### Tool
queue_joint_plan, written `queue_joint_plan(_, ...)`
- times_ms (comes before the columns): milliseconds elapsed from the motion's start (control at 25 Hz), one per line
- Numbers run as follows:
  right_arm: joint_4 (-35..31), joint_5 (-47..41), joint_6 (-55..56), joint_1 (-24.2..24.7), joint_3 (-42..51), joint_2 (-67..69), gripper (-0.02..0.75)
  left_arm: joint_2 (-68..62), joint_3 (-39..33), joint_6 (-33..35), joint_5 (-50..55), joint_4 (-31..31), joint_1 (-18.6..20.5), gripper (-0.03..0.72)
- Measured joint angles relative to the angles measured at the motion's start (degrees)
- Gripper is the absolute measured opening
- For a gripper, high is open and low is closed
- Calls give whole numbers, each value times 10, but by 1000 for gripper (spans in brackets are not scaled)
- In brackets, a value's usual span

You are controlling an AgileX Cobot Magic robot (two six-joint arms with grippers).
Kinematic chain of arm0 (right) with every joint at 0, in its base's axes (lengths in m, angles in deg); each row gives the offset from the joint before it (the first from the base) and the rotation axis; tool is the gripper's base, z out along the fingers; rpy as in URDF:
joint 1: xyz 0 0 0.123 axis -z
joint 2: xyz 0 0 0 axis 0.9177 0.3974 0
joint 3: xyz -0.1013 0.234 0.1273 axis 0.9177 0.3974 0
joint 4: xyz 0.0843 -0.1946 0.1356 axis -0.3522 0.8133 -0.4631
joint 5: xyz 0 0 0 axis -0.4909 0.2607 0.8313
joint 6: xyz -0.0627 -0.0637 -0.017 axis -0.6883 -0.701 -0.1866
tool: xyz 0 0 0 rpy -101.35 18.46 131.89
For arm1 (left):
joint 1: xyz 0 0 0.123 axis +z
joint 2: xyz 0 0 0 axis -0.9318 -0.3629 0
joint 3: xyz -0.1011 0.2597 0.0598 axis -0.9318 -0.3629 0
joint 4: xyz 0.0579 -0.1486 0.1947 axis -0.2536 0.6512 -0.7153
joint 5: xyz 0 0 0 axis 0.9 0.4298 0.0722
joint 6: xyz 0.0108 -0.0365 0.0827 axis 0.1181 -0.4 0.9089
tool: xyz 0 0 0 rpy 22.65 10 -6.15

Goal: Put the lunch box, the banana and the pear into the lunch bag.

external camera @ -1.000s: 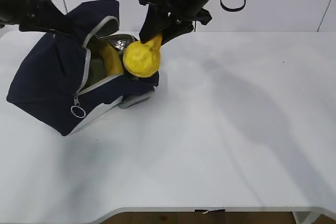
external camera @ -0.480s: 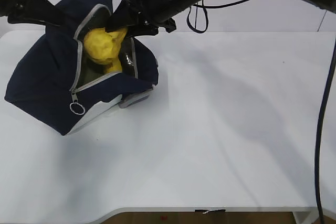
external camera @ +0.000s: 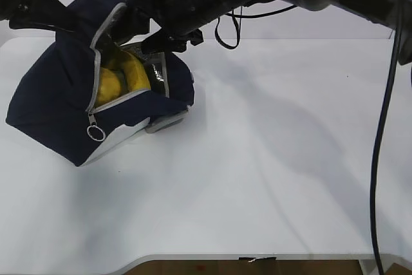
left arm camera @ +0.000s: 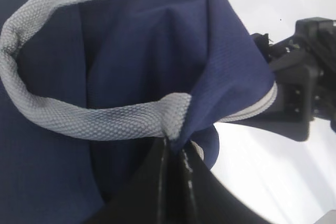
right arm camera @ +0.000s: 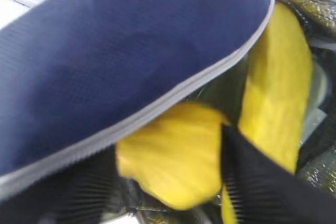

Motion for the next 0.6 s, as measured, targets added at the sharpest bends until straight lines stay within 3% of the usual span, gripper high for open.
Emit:
queue_joint_plan(160, 3, -22, 0, 7, 0, 0, 588, 0, 0, 0, 0, 0, 1, -5)
queue_joint_plan(600, 17, -102, 8, 74, -6, 0, 514, 0, 0, 0, -2, -21, 1, -5)
